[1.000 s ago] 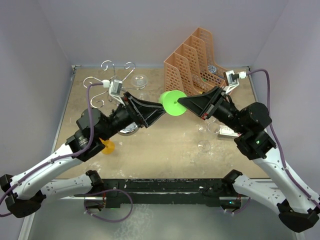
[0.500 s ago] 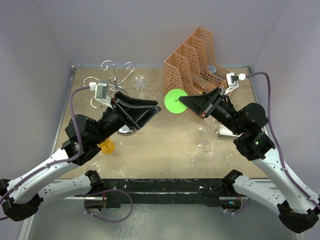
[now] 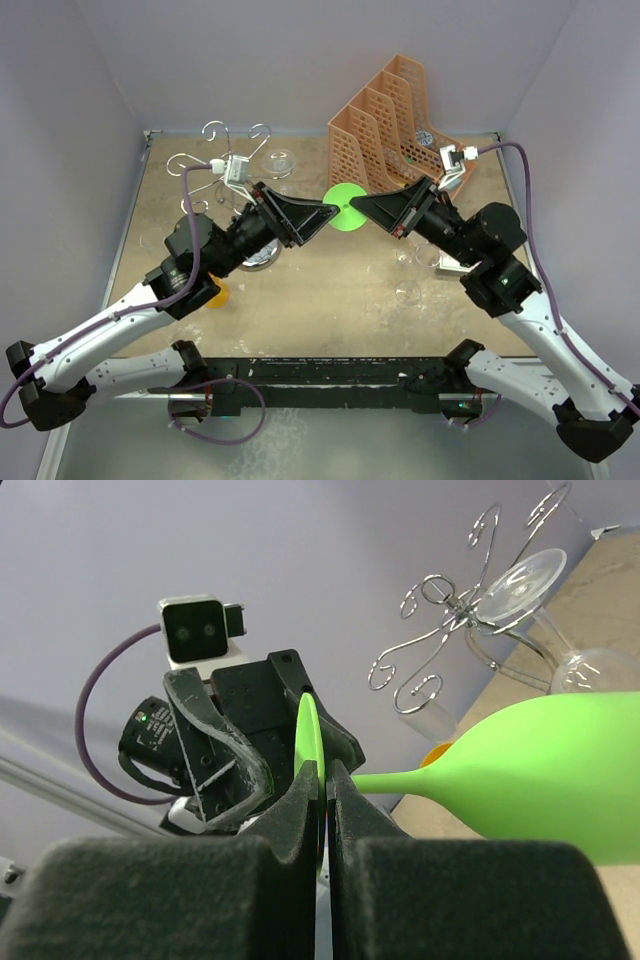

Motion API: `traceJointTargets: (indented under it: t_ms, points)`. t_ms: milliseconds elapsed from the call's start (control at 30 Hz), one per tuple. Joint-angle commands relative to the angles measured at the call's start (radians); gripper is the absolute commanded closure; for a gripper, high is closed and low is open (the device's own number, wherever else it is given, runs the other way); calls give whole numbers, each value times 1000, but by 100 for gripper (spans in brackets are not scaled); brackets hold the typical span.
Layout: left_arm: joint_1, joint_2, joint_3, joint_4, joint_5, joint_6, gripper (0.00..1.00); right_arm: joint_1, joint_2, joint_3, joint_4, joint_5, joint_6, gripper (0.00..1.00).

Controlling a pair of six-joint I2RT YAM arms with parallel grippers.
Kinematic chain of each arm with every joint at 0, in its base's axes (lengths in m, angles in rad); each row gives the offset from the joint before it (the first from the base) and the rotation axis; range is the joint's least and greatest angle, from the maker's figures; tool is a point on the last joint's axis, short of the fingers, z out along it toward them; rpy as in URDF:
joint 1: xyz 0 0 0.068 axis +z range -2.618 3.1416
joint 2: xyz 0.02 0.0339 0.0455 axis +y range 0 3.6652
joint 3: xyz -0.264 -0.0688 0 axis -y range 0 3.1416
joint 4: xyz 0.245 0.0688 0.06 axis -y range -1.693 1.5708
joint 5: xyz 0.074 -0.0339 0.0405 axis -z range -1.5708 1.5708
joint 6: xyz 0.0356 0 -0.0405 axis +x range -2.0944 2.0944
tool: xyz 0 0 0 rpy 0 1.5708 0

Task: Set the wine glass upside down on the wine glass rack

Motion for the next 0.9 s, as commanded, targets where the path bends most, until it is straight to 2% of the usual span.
traceJointTargets:
  t_ms: [0, 100, 267, 433, 533, 600, 667, 867]
  points:
    - [-2, 2, 60, 6, 24, -24, 58, 1, 10, 5, 68, -24, -26, 100]
    - [-2, -3, 53, 28, 31, -38, 66, 2, 18, 1, 75, -33, -29, 100]
    - [-2, 6, 57, 65, 66, -73, 85, 2, 20, -5, 81, -41, -31, 100]
    - [-2, 25, 71, 92, 84, -117, 91, 1, 14, -1, 83, -60, -50, 100]
    - [-2, 43, 91, 95, 85, -140, 100, 2, 9, 3, 75, -66, -58, 100]
    - [-2, 55, 105, 99, 73, -160, 100, 1, 3, 5, 63, -58, -64, 99]
    - [-2, 66, 124, 99, 63, -172, 100, 1, -5, 13, 54, -45, -77, 91]
    - [-2, 107, 230, 42, 33, -153, 100, 2, -67, 46, -17, 74, -136, 51]
